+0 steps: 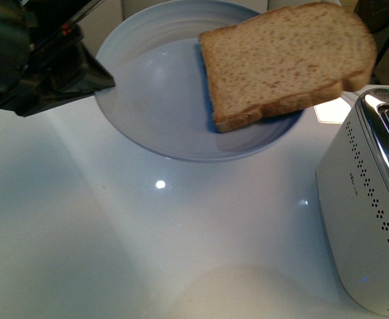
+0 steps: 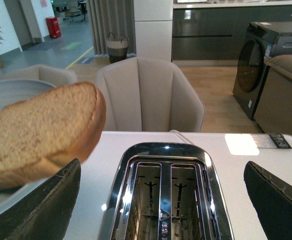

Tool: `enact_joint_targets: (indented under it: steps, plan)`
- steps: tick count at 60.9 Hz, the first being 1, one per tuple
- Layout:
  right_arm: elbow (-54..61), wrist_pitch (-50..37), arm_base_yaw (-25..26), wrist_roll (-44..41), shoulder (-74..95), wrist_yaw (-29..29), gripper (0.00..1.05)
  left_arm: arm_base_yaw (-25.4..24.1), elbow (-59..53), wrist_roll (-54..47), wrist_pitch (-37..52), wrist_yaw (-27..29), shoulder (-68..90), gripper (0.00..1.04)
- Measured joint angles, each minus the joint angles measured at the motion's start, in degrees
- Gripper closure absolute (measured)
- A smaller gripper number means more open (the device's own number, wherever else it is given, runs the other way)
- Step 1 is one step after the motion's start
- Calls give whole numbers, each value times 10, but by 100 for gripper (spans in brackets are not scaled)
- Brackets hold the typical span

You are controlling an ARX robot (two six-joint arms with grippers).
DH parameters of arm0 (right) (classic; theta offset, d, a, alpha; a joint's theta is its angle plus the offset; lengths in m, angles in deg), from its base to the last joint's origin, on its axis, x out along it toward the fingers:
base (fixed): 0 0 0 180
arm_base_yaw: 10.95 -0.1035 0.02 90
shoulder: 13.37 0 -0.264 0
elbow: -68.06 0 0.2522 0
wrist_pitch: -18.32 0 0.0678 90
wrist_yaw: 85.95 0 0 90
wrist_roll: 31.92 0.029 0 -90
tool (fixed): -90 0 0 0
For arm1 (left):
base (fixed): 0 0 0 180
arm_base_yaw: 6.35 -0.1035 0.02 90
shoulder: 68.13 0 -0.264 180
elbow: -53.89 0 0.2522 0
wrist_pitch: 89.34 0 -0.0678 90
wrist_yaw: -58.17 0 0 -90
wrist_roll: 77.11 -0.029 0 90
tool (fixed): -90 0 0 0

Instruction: Left arm holds plate, right arm toasts bread

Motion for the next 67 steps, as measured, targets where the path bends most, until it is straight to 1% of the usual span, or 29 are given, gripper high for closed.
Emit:
enact_joint_targets:
  steps: [35,37,40,45,54,62,67]
  plan:
    - [0,0,0,0,0,0,9,2,-2,13,1,2,-9,102]
    - [-4,18,-5,15,6,-20,9,2,-2,13,1,2,-9,102]
    - [-19,68,-15,49,27,-61,9,2,-2,13,1,2,-9,102]
    - [-22,88,-15,94,47,-70,9,2,-2,13,1,2,-9,102]
    - [-45,82,4,129,58,-49,9,2,-3,14,1,3,-9,102]
    - [-77,80,40,176,76,1,9,2,-3,14,1,2,-9,102]
    - [-88,63,45,217,101,20,9,2,-3,14,1,3,-9,102]
